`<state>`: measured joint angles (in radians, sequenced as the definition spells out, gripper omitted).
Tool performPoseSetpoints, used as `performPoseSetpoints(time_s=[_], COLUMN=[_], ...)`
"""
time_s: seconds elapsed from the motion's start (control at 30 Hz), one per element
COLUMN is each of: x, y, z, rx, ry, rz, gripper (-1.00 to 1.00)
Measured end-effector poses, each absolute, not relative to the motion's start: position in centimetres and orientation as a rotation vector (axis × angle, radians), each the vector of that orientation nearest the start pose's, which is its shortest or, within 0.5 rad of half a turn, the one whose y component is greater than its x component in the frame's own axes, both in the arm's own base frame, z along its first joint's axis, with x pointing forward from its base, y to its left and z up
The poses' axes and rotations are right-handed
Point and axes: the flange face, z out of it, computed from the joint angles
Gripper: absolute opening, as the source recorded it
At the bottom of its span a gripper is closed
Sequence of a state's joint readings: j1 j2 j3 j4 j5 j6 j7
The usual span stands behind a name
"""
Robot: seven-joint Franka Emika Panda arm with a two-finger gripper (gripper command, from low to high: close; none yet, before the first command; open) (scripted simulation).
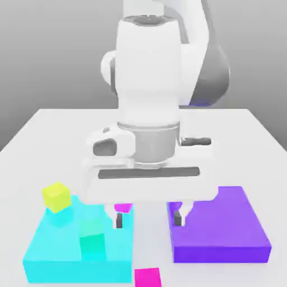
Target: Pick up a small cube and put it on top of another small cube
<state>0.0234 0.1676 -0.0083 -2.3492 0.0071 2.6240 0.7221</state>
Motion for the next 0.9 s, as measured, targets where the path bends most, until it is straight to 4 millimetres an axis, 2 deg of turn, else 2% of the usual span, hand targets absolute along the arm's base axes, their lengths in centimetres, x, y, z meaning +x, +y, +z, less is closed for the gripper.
performPoseSetpoints(time_s=[0.13,0.27,0.3,0.5,0.53,0.67,0.7,0.77,0.8,0.9], x=[51.5,51.3,51.2,51.2,51.2,51.3,51.1,50.4,49.9,47.7], y=[0.8,0.8,0.8,0.9,0.9,0.8,1.6,1.6,1.0,-4.5], z=[19.9,14.2,13.3,12.9,13.4,18.0,19.0,21.0,21.9,24.5], rx=[-2.945,-2.951,-2.951,-2.952,-2.952,-2.951,-2.965,-2.968,-2.959,-2.843], ry=[1.078,1.077,1.077,1.076,1.076,1.077,1.045,1.065,1.105,1.408], rz=[-0.021,-0.001,-0.001,0.000,0.000,0.000,-0.015,-0.055,-0.074,-0.082], gripper=[0.00,0.00,-1.00,-1.00,-1.00,-1.00,-1.00,-1.00,-1.00,-1.00])
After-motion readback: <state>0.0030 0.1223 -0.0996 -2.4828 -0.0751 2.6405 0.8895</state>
